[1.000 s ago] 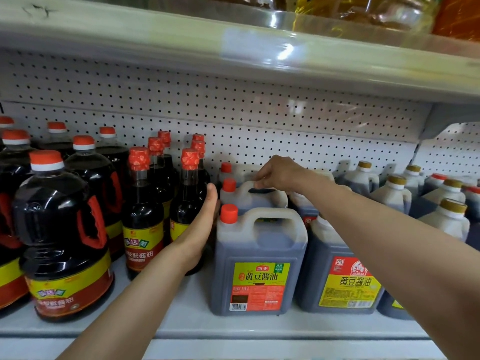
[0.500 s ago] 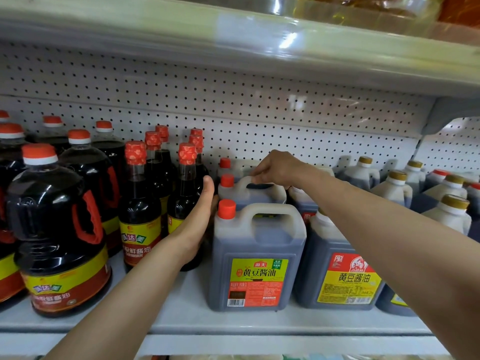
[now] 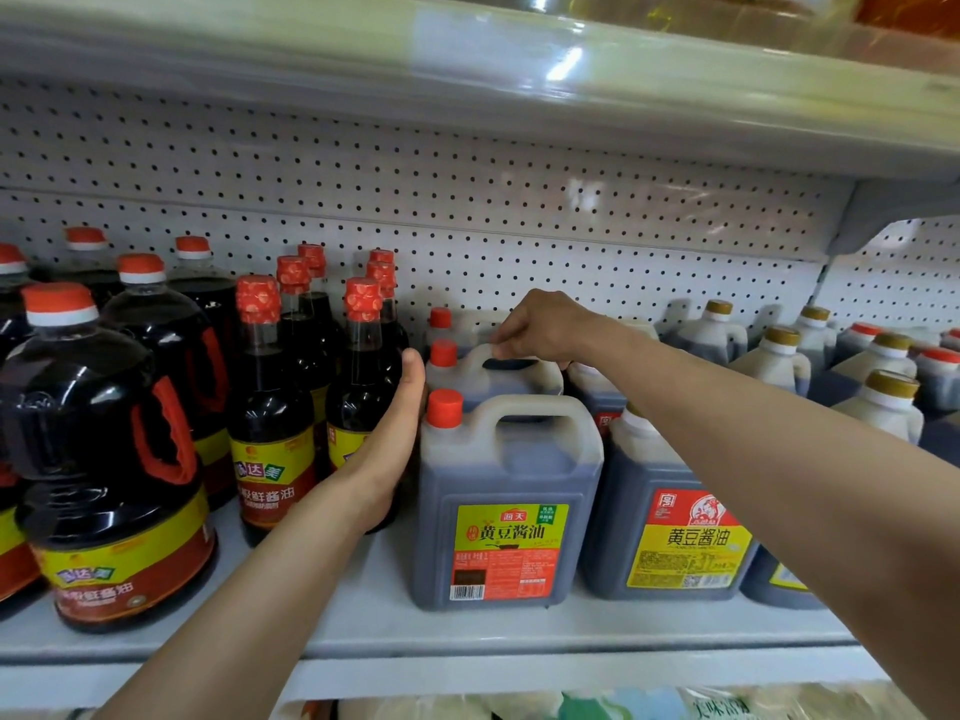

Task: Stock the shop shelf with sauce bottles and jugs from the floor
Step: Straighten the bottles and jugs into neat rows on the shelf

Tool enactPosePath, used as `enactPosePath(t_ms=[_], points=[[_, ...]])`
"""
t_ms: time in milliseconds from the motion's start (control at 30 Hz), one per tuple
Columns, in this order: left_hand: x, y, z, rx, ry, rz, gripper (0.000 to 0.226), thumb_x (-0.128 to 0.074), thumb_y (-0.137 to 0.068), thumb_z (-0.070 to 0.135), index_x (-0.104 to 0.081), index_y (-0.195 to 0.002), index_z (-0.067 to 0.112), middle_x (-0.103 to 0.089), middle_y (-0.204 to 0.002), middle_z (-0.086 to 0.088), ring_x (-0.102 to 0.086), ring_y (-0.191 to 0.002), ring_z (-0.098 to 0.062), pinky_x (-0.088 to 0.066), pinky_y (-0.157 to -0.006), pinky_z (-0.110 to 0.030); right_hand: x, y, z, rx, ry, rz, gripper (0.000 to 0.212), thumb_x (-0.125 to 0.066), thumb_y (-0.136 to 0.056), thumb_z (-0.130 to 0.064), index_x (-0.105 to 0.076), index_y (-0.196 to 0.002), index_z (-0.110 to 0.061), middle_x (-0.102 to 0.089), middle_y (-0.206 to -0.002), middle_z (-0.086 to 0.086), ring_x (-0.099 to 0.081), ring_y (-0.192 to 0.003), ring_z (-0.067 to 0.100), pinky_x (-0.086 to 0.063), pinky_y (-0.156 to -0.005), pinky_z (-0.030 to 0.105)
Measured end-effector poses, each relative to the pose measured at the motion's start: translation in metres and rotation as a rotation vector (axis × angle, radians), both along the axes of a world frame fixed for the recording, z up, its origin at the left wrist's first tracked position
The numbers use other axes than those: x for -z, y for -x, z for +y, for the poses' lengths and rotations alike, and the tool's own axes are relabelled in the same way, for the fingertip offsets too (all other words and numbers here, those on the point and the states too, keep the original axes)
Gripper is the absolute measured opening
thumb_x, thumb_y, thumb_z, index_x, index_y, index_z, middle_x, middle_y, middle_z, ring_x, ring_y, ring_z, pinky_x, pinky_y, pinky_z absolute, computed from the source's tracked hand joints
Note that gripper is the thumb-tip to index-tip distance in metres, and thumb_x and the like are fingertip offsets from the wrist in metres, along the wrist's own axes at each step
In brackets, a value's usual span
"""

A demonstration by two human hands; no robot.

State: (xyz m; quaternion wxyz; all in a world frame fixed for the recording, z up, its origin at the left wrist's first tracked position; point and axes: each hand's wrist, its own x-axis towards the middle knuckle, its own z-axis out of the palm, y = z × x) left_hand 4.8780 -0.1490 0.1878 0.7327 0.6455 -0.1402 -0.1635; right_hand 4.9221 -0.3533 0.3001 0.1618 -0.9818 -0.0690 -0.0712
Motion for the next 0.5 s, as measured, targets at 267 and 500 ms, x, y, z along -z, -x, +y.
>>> enactPosePath(t_ms=[267,500], points=[[0.002,0.002,-0.002,0.014,0.055,-0.008,0.091,-0.032,-0.067,0.099,-0.060,-0.132,0.042,-0.066,-0.131,0.004,-0.060,-0.124,-0.018,-0.036,-0.115,-0.045,0.001,0.003,-0.002,-0.013,-0.023,-0.006,0.029,-0.076,-0.087,-0.037,-0.076,-0.115,-0.028,-0.070,-0.119,-0.009,-0.059,-0.105,0.012,-0.055,-0.065,0.028],[0.026,0.021,0.010,-0.053,0.061,-0.043,0.088,-0.047,-0.061,0.099,-0.050,-0.136,0.053,-0.053,-0.142,0.022,-0.045,-0.136,-0.005,-0.027,-0.119,-0.043,-0.020,0.049,-0.003,-0.018,-0.214,-0.056,0.037,-0.072,-0.090,-0.043,-0.071,-0.123,-0.027,-0.071,-0.114,-0.016,-0.061,-0.108,0.003,-0.040,-0.085,0.013]])
